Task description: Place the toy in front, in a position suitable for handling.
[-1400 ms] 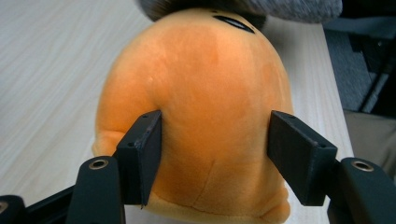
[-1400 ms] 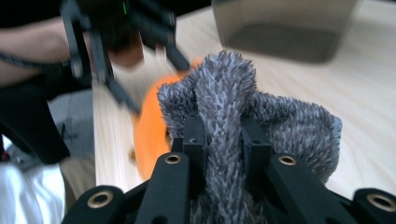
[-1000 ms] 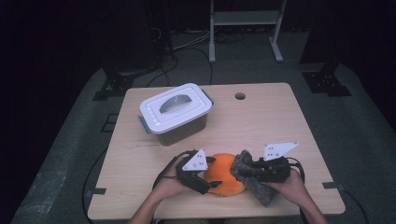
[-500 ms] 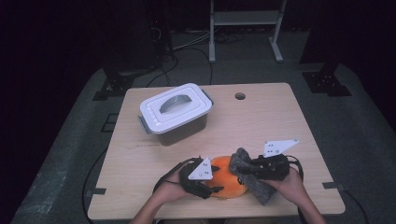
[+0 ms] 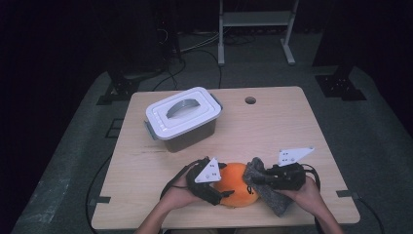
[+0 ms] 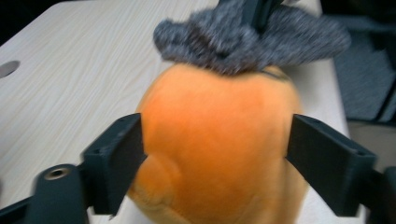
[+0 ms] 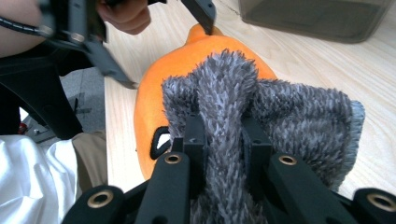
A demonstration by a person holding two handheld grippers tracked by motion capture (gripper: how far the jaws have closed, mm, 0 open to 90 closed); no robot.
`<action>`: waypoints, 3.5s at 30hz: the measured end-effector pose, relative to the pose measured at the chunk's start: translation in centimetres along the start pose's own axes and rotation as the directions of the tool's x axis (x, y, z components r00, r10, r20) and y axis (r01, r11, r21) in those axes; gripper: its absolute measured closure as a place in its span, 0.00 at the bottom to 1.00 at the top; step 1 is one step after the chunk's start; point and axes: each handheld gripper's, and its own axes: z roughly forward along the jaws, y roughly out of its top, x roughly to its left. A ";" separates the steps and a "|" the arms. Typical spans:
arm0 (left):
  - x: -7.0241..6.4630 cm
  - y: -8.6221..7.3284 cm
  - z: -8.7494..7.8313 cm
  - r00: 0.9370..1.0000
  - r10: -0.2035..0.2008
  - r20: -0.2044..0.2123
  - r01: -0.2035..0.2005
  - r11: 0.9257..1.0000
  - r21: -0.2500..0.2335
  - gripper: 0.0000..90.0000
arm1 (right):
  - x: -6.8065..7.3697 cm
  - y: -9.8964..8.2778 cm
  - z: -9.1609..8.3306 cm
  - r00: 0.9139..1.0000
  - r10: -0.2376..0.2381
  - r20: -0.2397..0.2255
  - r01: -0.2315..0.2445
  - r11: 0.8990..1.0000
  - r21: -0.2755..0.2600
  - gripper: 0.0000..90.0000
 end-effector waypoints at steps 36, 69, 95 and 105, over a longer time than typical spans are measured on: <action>2.7 -2.9 0.0 0.979 -0.200 0.030 0.200 0.980 -0.012 0.39 | 1.4 0.6 0.0 0.996 -0.060 0.071 0.061 0.998 -0.012 0.84; 1.9 -1.8 -0.4 0.996 -0.085 -0.006 0.085 0.996 0.041 0.46 | 0.4 0.1 -0.3 0.987 -0.035 0.157 0.039 0.999 -0.020 0.84; 3.4 -2.1 0.0 0.976 -0.216 0.021 0.216 0.976 0.010 0.40 | 2.6 1.7 0.3 0.973 -0.179 0.146 0.174 0.984 0.041 0.84; 3.0 -2.3 -1.1 0.985 -0.161 0.070 0.162 0.987 -0.019 0.36 | 1.4 0.7 0.5 0.981 -0.123 0.151 0.120 0.992 0.028 0.84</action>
